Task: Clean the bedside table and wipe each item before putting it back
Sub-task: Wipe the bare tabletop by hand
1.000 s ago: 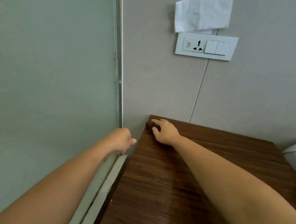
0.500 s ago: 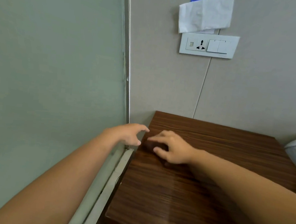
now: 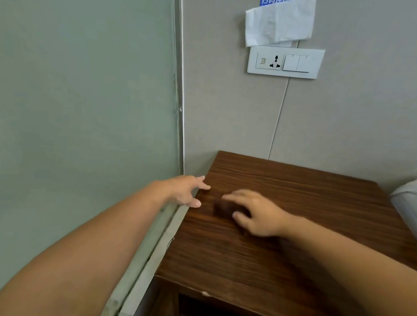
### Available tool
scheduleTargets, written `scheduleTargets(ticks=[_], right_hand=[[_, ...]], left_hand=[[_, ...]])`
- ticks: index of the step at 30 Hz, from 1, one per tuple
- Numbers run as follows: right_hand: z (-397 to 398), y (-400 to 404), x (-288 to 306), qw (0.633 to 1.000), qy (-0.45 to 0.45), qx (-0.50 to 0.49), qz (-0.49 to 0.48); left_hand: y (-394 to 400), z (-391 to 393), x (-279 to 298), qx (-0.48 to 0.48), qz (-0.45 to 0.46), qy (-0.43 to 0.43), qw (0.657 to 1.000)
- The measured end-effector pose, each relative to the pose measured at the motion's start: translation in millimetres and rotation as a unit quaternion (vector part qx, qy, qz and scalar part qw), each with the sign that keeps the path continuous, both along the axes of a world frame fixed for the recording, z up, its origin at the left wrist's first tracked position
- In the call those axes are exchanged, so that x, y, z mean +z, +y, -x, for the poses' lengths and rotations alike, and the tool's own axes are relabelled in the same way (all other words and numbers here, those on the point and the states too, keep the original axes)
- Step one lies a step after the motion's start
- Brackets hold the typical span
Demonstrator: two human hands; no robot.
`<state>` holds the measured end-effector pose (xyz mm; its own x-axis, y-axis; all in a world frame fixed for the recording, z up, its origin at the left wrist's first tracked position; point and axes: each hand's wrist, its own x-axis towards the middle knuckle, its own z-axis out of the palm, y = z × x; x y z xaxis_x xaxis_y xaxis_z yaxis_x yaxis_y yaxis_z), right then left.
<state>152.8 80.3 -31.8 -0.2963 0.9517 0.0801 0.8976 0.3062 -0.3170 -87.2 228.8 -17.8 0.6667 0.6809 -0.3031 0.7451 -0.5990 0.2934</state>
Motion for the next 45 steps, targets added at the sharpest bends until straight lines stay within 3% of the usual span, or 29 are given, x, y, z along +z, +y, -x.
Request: scheduleTargets(ticks=[2, 4, 6, 9, 11, 14, 17, 19, 21, 24, 26, 28, 34, 40, 45], right_hand=[[-18.7, 16.6, -4.0, 0.99, 0.008, -0.139, -0.001], [-8.7, 10.1, -13.0, 0.982, -0.004, -0.186, -0.025], [20.5, -21.9, -14.3, 0.993, 0.009, -0.109, -0.041], [52.2, -84.2, -12.3, 0.995, 0.037, 0.088, -0.018], [37.8, -87.0, -7.0, 0.992, 0.011, 0.125, -0.007], [3.8, -43.0, -5.6, 0.999, 0.002, -0.042, -0.033], [2.0, -15.6, -17.7, 0.98, 0.003, -0.197, -0.041], [22.7, -36.0, -24.9, 0.987, 0.013, -0.15, -0.056], [42.9, -81.1, -21.4, 0.996, 0.031, -0.038, -0.077], [57.6, -145.8, -11.3, 0.995, 0.02, 0.098, -0.026], [55.4, -152.7, -5.8, 0.991, 0.014, 0.135, -0.003], [55.4, -129.1, -4.7, 0.994, 0.017, 0.107, -0.031], [118.2, -54.9, -20.2, 0.992, 0.003, -0.1, -0.08], [136.6, -103.8, -23.7, 0.996, 0.013, 0.05, -0.078], [152.6, -59.0, -25.6, 0.995, 0.009, -0.03, -0.1]], left_hand=[[-0.9, -3.3, 2.9, -0.013, -0.023, 0.031, 0.999], [0.6, -8.5, 5.1, -0.023, -0.045, 0.067, 0.996], [2.6, -13.8, 4.8, -0.024, -0.056, 0.086, 0.994], [4.5, -17.4, 4.8, -0.024, -0.061, 0.093, 0.994], [1.8, -17.3, 5.2, -0.029, -0.068, 0.097, 0.993], [-4.0, -15.8, 8.4, -0.039, -0.077, 0.105, 0.991], [-9.0, -13.9, 10.3, -0.064, -0.096, 0.104, 0.988], [-11.9, -14.6, 8.2, -0.085, -0.084, 0.062, 0.991], [-14.1, -15.1, 0.9, -0.096, -0.031, 0.022, 0.995], [-13.0, -14.8, -7.5, -0.092, 0.02, 0.011, 0.995], [-14.5, -15.3, -2.9, -0.088, 0.011, 0.018, 0.996], [-18.7, -17.7, 3.2, -0.088, -0.01, 0.039, 0.995], [-24.6, -14.1, 6.5, -0.102, -0.025, 0.05, 0.993], [-22.0, -5.9, 4.3, -0.085, 0.057, -0.009, 0.995], [-28.4, -8.7, 6.4, -0.074, 0.048, -0.006, 0.996]])
